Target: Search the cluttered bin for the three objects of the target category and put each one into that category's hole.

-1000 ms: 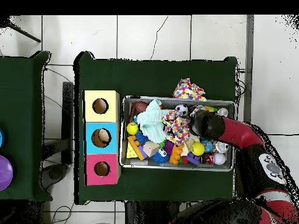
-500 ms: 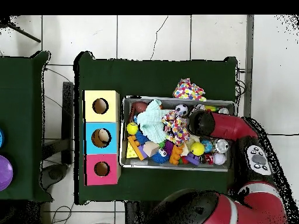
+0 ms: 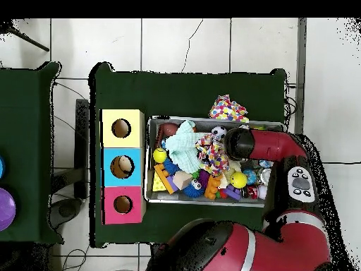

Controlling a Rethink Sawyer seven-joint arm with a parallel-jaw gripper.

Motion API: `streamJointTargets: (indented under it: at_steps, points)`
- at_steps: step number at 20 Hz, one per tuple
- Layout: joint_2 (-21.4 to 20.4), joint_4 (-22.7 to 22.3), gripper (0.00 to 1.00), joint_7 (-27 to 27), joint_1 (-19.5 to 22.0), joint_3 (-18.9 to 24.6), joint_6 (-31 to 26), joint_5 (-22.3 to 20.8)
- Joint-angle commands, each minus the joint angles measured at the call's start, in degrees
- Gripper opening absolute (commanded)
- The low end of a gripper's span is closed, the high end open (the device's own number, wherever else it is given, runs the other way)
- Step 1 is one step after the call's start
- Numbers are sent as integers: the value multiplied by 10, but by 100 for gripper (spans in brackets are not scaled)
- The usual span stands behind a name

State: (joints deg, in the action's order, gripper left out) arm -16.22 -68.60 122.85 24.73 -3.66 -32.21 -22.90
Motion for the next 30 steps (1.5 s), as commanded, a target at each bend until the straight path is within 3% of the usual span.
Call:
streamJointTargets:
  at_steps: [1, 3, 4, 8, 12, 15, 19, 23, 30]
  points:
    - [69, 85, 100, -2, 35, -33, -84, -17]
    - [70, 87, 100, -12, 40, -25, -84, -19]
    - [70, 88, 0, -17, 43, -21, -85, -21]
    - [63, 78, 0, -30, 52, -4, -93, -14]
    - [45, 69, 0, -39, 45, -8, -140, -7]
    - [-19, 15, 0, -58, 54, 12, -172, 19]
    - [-73, -2, 0, -75, 51, 14, -220, 30]
    - [-110, -19, 0, -84, 52, 22, -257, 38]
    - [-136, -43, 0, -112, 82, 73, -252, 68]
